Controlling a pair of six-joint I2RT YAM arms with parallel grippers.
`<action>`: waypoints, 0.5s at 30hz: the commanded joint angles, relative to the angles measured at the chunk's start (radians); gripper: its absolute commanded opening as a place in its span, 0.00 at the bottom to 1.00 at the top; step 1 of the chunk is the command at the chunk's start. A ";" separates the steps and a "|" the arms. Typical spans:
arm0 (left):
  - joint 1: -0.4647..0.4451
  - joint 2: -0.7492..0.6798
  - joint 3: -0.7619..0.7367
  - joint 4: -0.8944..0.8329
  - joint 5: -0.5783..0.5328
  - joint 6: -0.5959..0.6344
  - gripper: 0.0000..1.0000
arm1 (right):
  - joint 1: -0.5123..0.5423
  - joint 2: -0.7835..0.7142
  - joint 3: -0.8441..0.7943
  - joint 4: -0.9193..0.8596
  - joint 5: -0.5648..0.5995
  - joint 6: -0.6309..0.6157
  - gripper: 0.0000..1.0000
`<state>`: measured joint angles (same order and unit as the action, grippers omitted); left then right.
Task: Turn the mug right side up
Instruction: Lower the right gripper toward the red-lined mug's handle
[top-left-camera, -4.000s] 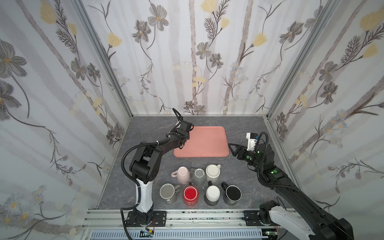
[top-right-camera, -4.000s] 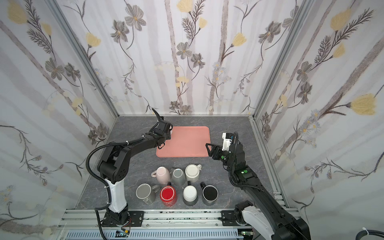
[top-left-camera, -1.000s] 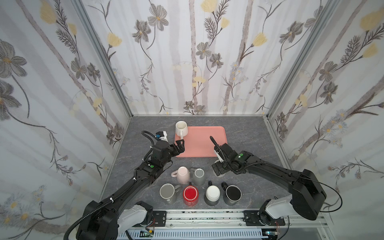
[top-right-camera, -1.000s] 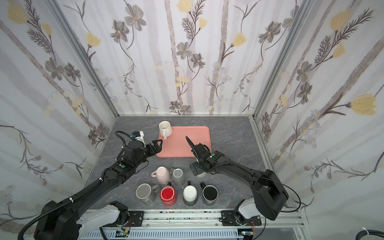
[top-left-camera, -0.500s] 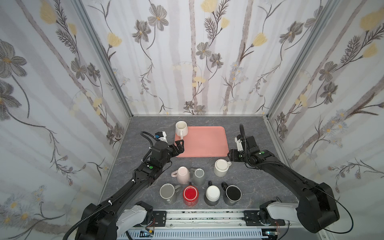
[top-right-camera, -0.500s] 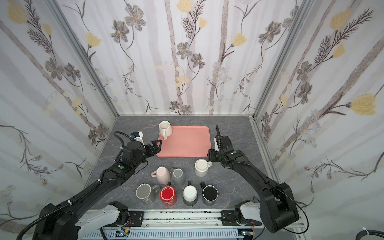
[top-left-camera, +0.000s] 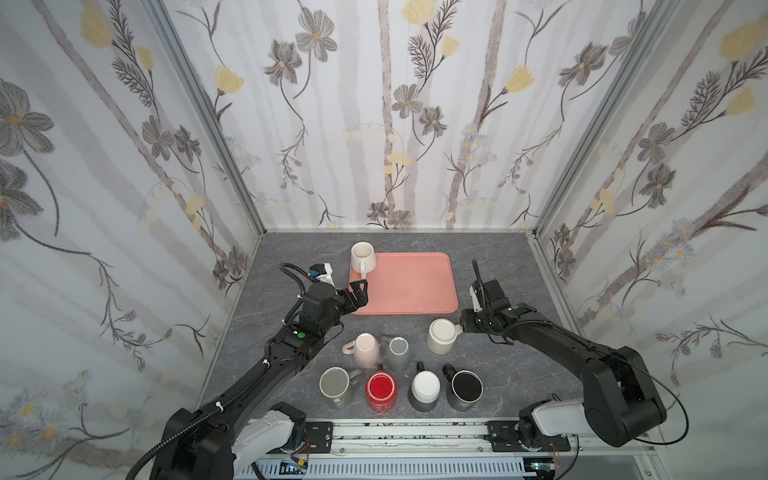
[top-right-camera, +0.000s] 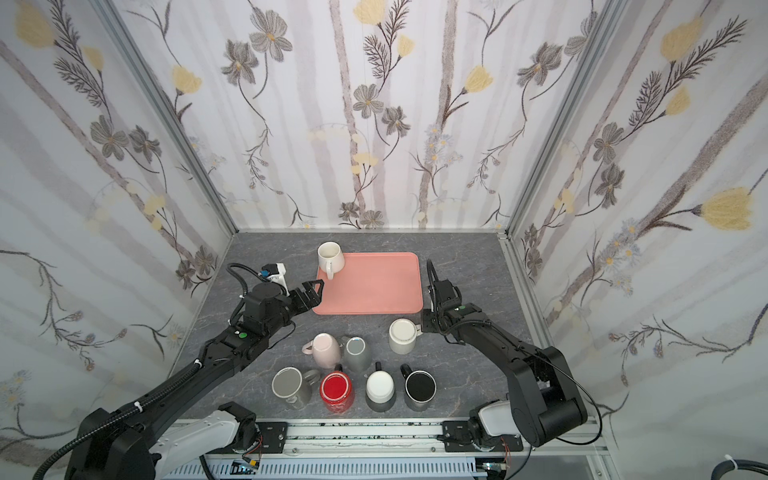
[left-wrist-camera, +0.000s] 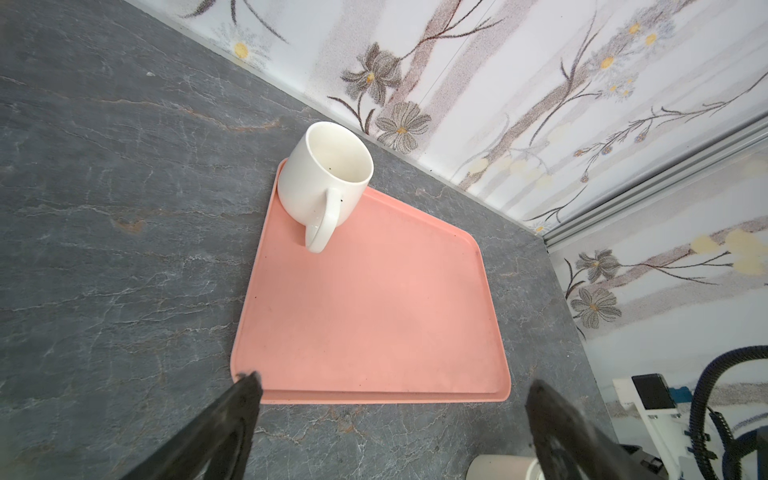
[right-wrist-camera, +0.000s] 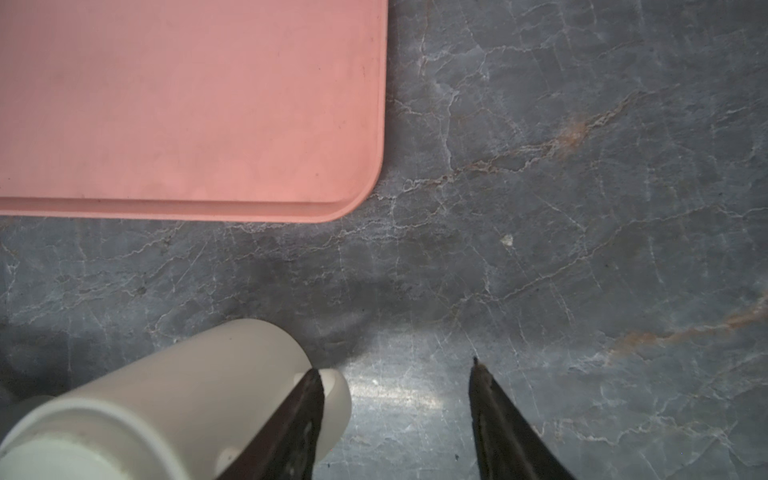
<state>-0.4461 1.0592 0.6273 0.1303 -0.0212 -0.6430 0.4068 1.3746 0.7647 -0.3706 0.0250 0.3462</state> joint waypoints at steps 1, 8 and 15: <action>0.003 -0.004 -0.004 0.018 0.005 -0.001 1.00 | 0.031 -0.028 -0.044 -0.028 0.022 0.019 0.55; 0.009 -0.003 -0.010 0.023 0.010 -0.003 1.00 | 0.134 -0.091 -0.074 -0.084 0.050 0.069 0.54; 0.010 0.001 -0.011 0.026 0.015 -0.006 1.00 | 0.156 -0.201 -0.019 -0.142 0.118 0.059 0.70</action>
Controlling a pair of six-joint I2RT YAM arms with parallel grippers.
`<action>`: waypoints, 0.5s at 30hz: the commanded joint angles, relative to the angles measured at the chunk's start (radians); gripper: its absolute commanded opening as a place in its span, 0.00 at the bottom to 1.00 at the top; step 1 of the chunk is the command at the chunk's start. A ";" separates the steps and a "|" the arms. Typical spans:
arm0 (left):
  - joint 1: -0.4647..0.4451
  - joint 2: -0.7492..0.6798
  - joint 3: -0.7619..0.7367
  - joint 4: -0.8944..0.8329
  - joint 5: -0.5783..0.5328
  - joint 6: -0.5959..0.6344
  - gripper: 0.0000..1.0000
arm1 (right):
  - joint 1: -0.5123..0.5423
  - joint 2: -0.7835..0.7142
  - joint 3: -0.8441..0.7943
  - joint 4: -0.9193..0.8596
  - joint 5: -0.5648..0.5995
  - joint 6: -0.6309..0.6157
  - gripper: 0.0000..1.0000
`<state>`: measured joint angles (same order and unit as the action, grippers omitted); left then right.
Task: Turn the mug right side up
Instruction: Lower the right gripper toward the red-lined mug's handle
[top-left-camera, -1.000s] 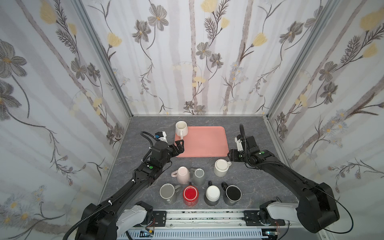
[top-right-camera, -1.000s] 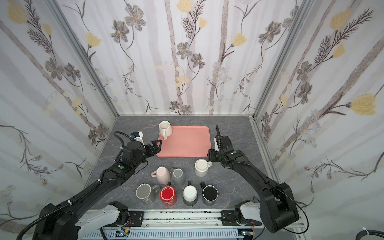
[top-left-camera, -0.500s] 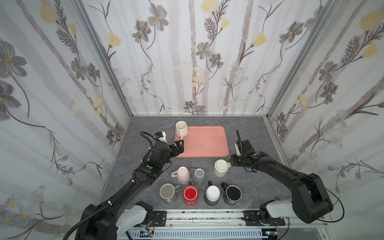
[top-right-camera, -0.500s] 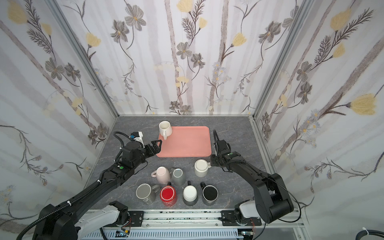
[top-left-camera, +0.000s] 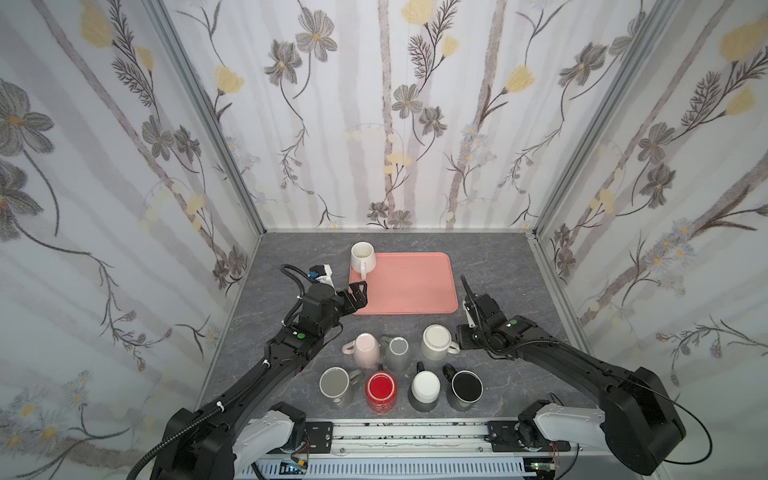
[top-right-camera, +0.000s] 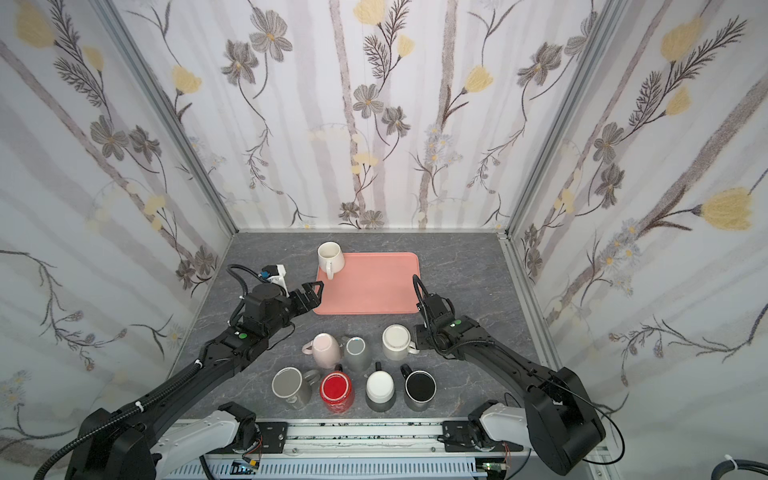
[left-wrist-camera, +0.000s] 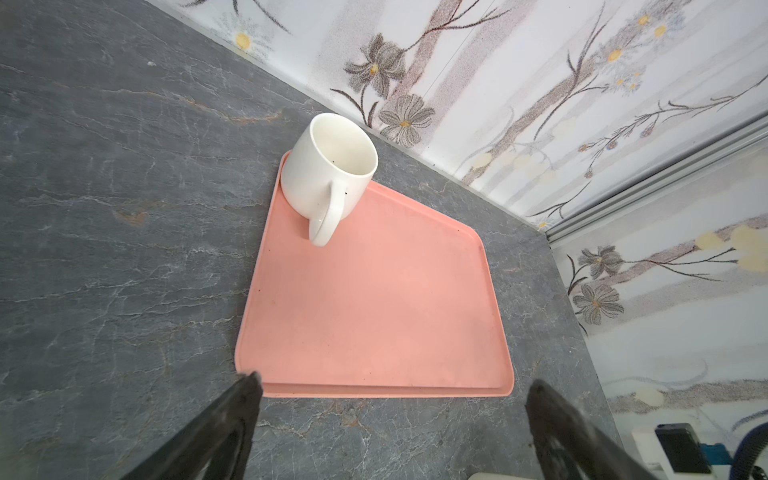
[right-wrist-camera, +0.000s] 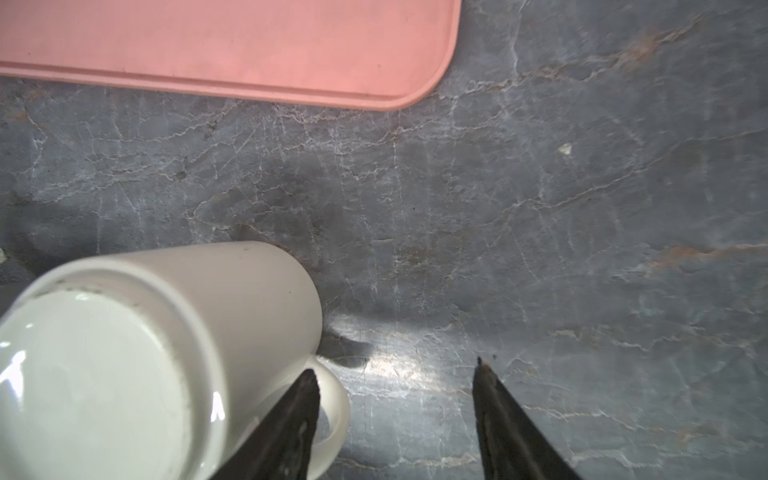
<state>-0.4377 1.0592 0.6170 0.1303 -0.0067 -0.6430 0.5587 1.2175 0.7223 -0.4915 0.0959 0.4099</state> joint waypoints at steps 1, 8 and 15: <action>0.003 0.001 0.000 0.026 0.001 -0.006 1.00 | 0.006 -0.062 0.022 -0.019 0.036 -0.011 0.74; 0.008 0.008 -0.004 0.034 0.005 -0.012 1.00 | 0.109 -0.088 0.056 -0.007 -0.113 -0.071 0.86; 0.010 0.019 -0.005 0.040 0.010 -0.017 1.00 | 0.180 -0.043 0.051 -0.050 -0.110 -0.086 0.88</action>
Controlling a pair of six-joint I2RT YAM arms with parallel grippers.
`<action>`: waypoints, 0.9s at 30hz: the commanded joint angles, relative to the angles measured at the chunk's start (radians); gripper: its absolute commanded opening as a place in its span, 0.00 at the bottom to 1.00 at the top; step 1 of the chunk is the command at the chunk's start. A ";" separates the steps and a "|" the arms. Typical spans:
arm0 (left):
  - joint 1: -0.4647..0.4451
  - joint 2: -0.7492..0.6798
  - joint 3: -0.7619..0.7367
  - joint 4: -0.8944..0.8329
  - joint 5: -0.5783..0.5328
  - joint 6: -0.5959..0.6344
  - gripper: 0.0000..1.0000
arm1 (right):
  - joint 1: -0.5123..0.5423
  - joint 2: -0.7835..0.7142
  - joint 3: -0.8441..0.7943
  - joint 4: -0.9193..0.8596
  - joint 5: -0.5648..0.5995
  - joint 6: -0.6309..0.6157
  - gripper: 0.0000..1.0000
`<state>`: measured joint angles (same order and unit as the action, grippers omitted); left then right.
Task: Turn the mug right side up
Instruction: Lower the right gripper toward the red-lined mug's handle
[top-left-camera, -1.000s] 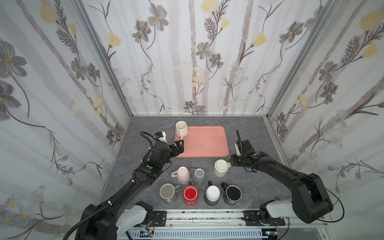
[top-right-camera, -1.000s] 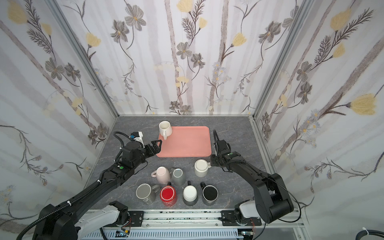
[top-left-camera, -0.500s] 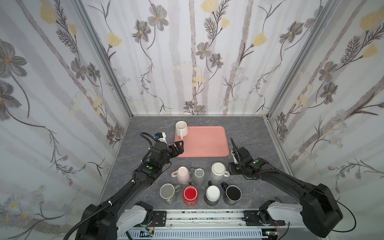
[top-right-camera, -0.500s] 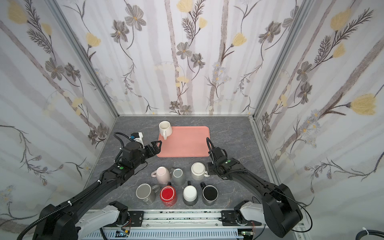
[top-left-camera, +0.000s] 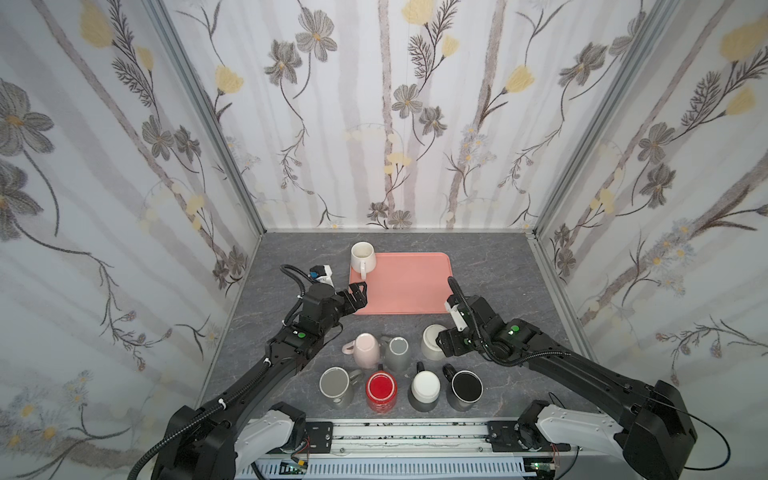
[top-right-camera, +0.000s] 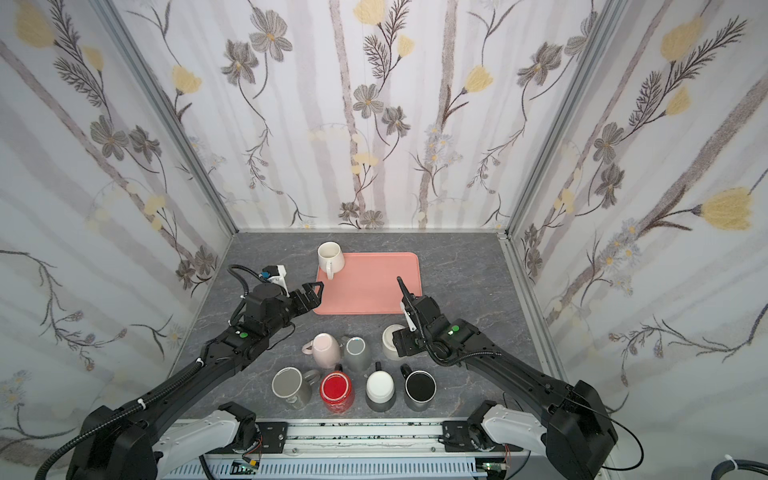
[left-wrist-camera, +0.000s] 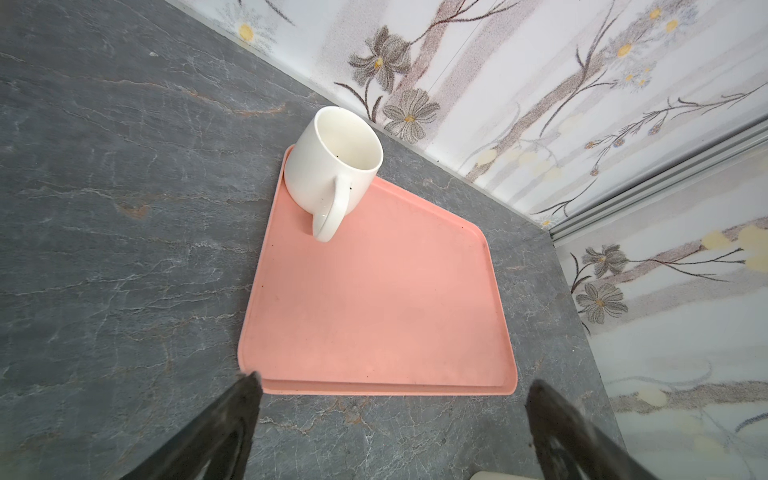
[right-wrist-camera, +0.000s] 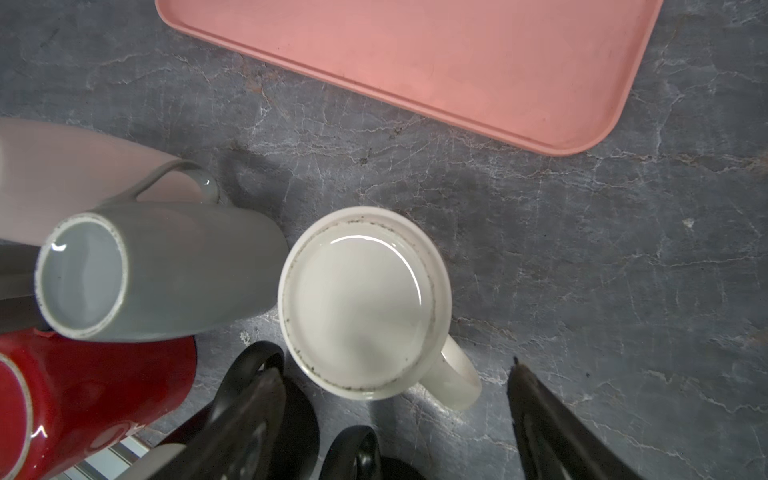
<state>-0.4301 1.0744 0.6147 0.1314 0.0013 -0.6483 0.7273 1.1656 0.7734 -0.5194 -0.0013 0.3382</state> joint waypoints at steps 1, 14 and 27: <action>0.002 0.004 -0.003 0.039 0.003 -0.011 1.00 | 0.016 0.016 0.001 -0.021 -0.012 -0.015 0.89; 0.005 -0.016 -0.012 0.027 0.005 -0.015 1.00 | 0.049 0.149 0.034 0.046 -0.016 -0.013 0.78; 0.007 -0.021 -0.015 0.021 0.002 -0.013 1.00 | 0.046 0.119 0.059 -0.004 0.032 -0.007 0.77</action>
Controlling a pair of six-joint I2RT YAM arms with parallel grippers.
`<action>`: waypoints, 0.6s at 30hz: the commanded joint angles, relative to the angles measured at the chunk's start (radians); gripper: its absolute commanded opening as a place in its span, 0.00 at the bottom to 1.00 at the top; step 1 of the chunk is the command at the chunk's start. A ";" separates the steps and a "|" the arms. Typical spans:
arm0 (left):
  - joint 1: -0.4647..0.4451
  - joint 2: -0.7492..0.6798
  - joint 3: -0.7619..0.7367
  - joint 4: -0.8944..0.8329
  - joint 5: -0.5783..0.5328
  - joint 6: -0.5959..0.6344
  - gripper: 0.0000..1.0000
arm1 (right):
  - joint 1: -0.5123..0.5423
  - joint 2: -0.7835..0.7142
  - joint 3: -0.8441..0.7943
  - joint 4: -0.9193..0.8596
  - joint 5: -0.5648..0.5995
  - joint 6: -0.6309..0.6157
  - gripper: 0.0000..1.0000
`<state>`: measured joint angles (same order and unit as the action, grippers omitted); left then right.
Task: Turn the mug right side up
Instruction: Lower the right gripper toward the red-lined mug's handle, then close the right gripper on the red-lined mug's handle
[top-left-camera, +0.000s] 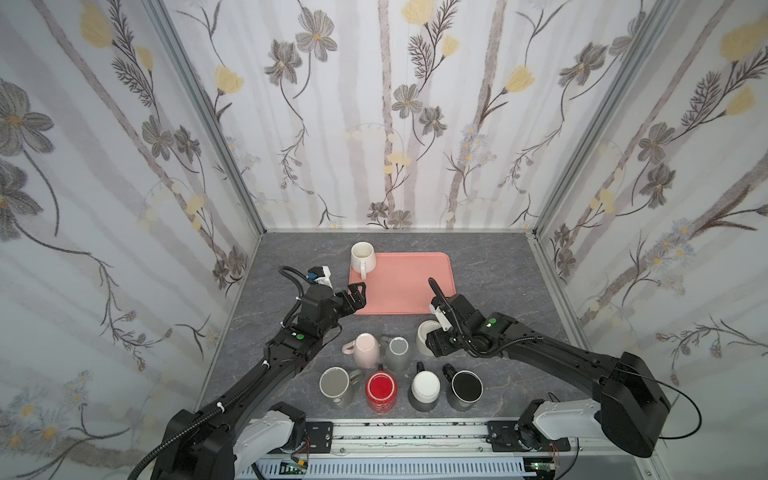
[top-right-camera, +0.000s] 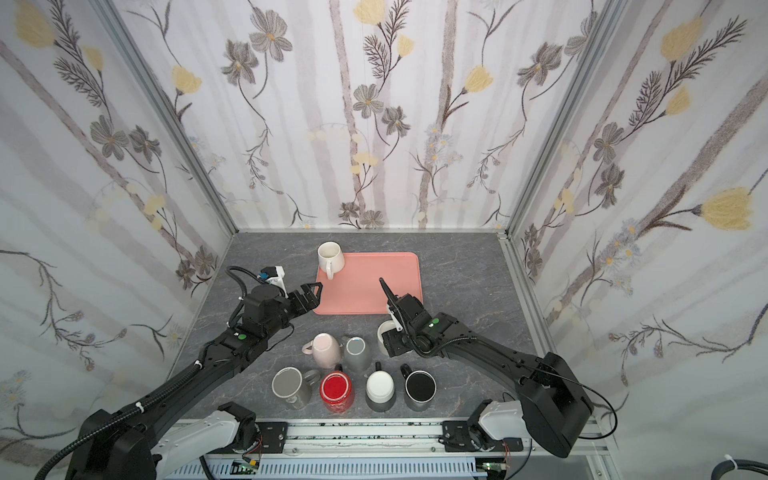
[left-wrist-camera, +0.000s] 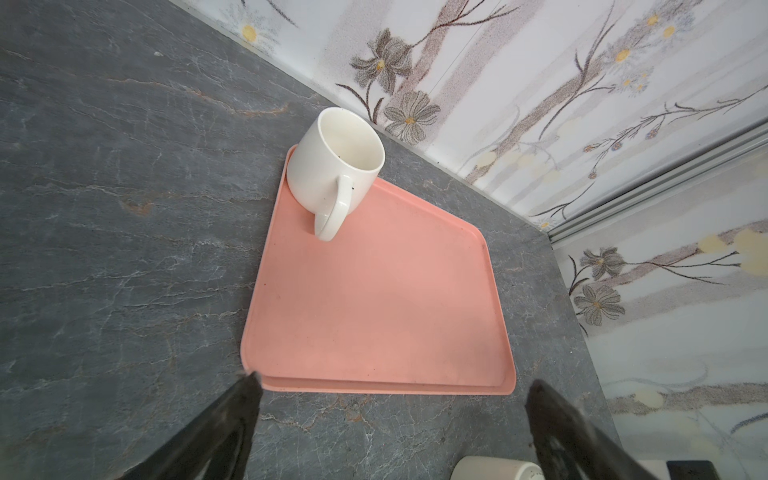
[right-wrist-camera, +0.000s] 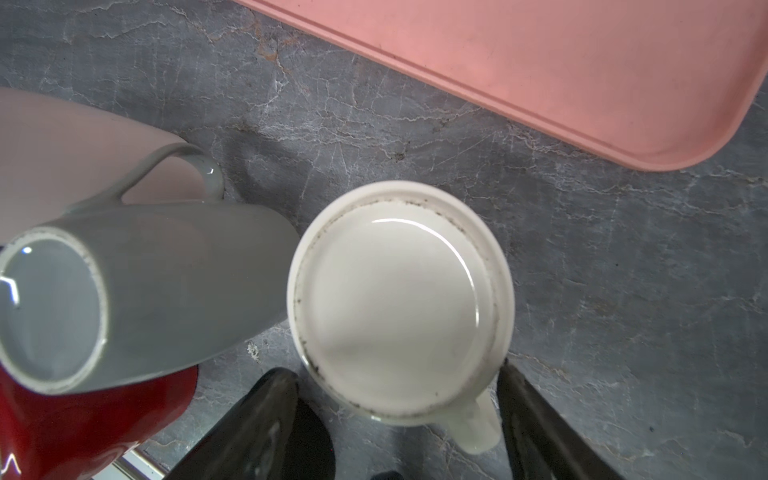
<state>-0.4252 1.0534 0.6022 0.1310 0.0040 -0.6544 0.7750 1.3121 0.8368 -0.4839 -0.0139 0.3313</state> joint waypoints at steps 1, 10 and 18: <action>0.002 0.000 -0.003 0.025 -0.001 -0.006 1.00 | -0.003 -0.040 -0.009 -0.056 0.051 -0.001 0.76; 0.009 0.007 -0.006 0.029 -0.004 -0.001 1.00 | -0.008 -0.063 -0.042 -0.106 0.037 0.017 0.62; 0.013 0.002 -0.010 0.024 -0.004 0.001 1.00 | -0.013 -0.006 -0.057 -0.048 0.032 0.002 0.50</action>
<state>-0.4156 1.0592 0.5941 0.1310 0.0036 -0.6540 0.7650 1.2865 0.7795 -0.5640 0.0113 0.3389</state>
